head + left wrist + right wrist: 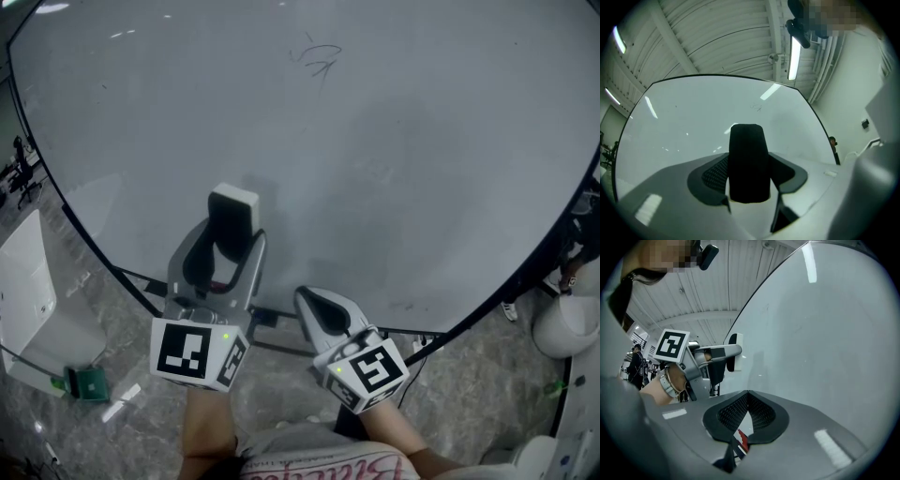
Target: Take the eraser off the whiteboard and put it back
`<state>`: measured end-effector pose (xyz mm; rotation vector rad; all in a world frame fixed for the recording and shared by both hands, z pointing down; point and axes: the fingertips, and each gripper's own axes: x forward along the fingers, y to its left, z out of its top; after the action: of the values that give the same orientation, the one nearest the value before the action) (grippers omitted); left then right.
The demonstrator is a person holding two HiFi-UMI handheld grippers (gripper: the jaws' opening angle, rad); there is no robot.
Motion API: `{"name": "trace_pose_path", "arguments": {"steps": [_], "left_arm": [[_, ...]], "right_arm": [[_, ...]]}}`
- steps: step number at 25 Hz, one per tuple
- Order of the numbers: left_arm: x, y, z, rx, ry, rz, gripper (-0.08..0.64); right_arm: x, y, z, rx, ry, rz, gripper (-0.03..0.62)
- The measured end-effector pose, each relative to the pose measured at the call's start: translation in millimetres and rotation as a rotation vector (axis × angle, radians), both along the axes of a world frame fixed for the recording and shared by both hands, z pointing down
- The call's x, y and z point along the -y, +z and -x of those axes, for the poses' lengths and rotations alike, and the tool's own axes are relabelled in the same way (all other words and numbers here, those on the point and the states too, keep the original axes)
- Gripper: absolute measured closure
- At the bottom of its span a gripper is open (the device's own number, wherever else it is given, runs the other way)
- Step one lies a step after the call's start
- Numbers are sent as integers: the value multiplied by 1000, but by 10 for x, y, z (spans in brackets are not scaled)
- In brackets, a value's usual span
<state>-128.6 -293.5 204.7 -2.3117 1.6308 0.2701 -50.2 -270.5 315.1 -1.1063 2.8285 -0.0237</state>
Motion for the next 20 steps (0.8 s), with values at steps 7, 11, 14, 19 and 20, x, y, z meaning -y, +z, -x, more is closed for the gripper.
{"name": "trace_pose_path", "arguments": {"steps": [7,11,14,19,20], "left_arm": [[-165,293,28,-49,38,7,313],[-275,400,73,-79,51,-8,313],[-325,443,109,-105,63,-3,313],[-347,477,122,-106,66,-1,313],[-346,487,122,-104,65,1,313]], "right_arm": [[13,17,-2,-6,17,2,591],[-6,51,4,-7,9,-7,591],[3,58,-3,-15,15,-9,591],[19,63,-3,-17,24,-1,591],[13,69,1,-17,22,-2,591]]}}
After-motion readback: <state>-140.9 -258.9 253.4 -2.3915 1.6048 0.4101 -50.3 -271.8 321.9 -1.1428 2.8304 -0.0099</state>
